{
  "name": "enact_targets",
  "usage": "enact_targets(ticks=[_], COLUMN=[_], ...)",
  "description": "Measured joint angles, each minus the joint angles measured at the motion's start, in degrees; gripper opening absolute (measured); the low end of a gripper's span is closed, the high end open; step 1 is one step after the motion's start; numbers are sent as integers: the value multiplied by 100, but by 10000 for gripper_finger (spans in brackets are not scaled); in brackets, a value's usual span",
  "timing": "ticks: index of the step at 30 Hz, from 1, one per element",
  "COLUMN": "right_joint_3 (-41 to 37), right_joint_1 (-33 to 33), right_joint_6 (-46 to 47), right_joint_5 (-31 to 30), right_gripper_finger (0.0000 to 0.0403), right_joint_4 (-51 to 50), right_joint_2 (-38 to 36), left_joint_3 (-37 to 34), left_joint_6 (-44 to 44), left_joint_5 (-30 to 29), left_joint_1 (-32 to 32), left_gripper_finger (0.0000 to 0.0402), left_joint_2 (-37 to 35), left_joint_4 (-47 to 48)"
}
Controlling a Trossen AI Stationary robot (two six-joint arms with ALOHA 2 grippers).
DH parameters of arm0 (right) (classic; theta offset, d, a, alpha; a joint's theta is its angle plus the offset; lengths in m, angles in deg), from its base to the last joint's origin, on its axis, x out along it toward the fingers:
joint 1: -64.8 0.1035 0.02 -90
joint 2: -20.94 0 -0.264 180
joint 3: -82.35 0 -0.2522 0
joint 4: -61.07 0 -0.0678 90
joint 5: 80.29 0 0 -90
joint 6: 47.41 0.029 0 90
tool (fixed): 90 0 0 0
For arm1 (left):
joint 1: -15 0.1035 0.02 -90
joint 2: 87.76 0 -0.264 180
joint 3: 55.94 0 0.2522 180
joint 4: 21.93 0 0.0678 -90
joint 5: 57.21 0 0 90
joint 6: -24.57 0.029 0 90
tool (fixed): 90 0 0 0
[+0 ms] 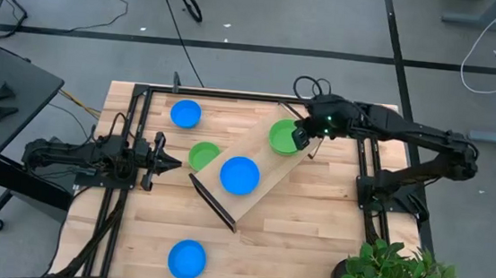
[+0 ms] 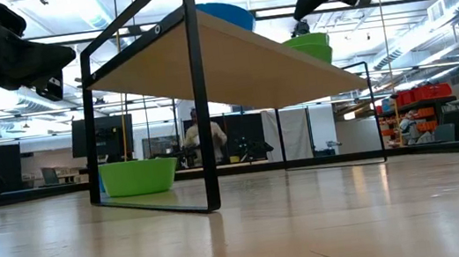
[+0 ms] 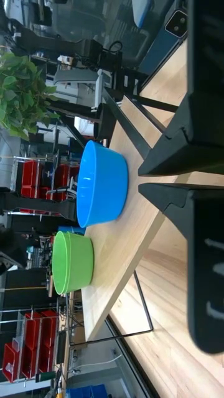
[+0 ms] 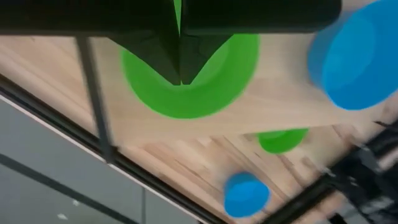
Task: Pick & Place Mini bowls
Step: Stack the bottom green bowl on top of the green bowl on the shelf
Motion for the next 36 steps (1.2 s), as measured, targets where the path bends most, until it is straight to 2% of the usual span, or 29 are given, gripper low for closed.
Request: enact_targets(ticks=[9, 16, 24, 36], right_joint_3=[-1255, -1883, -2204, -2220], right_joint_1=[323, 405, 405, 405], right_joint_6=[-285, -504, -645, -773], right_joint_5=[-318, -385, -372, -238], right_gripper_finger=[0, 0, 0, 0], right_joint_4=[1248, 1606, 1626, 1336], right_joint_2=[-661, -1083, -1213, -1211], left_joint_3=[-1, -2, -1, -1], left_joint_6=[1, 0, 1, 2], left_joint_5=[0, 0, 2, 1], left_joint_1=[0, 1, -1, 1], left_gripper_finger=[32, 32, 32, 32], left_joint_2=[0, 0, 0, 0], left_joint_4=[1, 1, 1, 1])
